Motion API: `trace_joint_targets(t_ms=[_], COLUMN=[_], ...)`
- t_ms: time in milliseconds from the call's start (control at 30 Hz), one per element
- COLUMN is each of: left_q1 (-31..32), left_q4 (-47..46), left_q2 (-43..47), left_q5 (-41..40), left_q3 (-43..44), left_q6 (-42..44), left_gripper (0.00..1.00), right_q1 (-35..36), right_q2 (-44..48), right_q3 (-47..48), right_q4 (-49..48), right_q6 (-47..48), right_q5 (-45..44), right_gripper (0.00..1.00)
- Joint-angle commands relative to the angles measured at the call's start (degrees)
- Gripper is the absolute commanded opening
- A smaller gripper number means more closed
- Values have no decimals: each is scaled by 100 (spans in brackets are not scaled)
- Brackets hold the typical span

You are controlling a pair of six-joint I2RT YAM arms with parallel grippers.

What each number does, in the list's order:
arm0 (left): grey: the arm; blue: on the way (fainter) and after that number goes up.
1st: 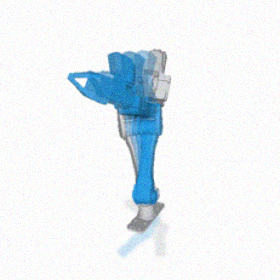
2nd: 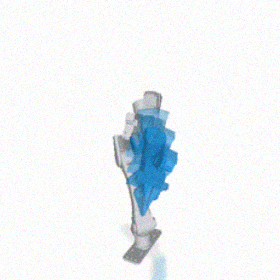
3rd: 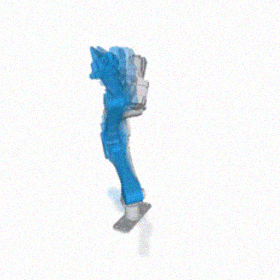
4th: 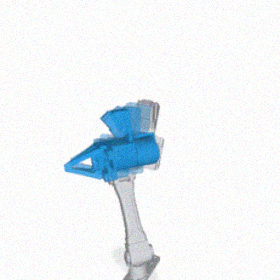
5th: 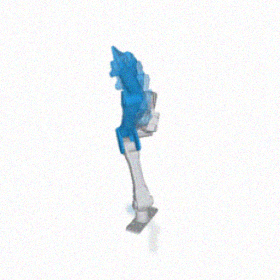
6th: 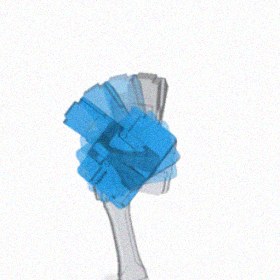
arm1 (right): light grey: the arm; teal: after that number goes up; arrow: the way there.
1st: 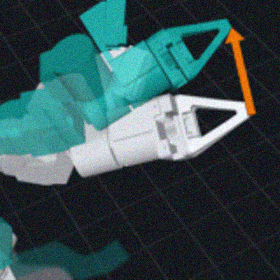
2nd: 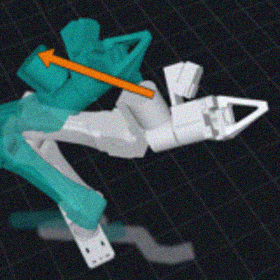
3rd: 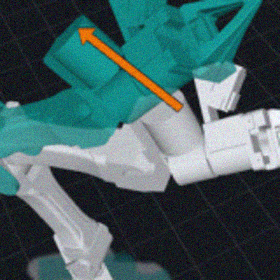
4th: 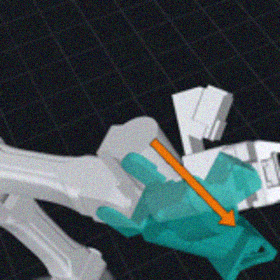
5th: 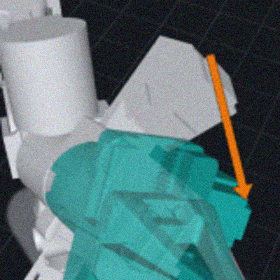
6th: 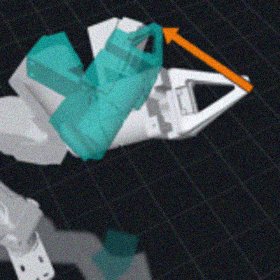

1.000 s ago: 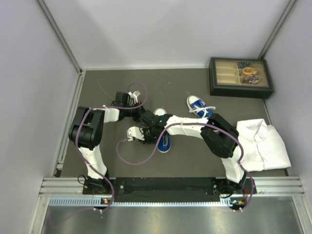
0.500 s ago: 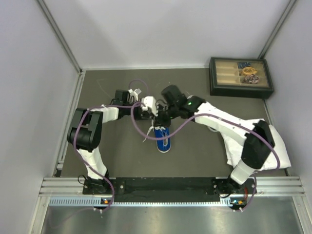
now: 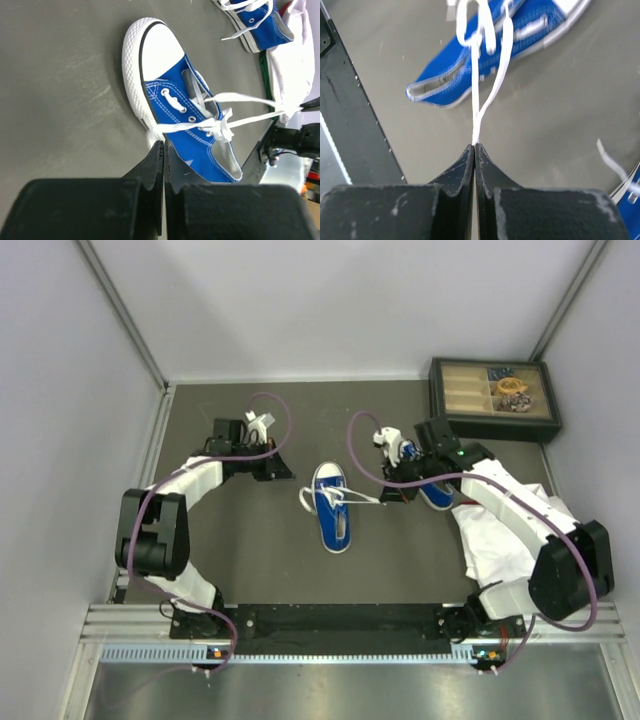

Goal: Tie the shoes

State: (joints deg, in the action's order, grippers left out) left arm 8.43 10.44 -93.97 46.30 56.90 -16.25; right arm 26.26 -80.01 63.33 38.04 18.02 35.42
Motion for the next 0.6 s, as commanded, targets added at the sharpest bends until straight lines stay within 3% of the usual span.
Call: trace_joint_targets(t_ms=[0,233,300,400,433,500,567], left_q1=[-227,-614,-605,-413,-360,-193,-26], left_q4=[573,1250,1469,1261,1224,1145,1031], left_q2=[546,907,925,1091,1144,1118,961], left_q5=[-209,-1097,-670,114,281,440,345], left_q3=[-21,-144,-171,-503,-574,-697,-733], left_q6=[658,1377,1772,2020,2203,2433,2495], left_gripper=[0,0,0,21,34,47,51], right_q1=[-349,-640,-640,-640,-640,-640,-640], right_q2=[530,416,215,-163,-251,-383,-586], right_q3=[-338,-699,-691,-559,-515,-454,-427], right_q4=[177,37,-129,-218,-253,-288,-306], right_q6=[-202,-694,-843,-1134,-1239,-1318,-1433], right_q5=[387,404,545,747,756,765,756], right_gripper=[0,0,0,0,0,0,0])
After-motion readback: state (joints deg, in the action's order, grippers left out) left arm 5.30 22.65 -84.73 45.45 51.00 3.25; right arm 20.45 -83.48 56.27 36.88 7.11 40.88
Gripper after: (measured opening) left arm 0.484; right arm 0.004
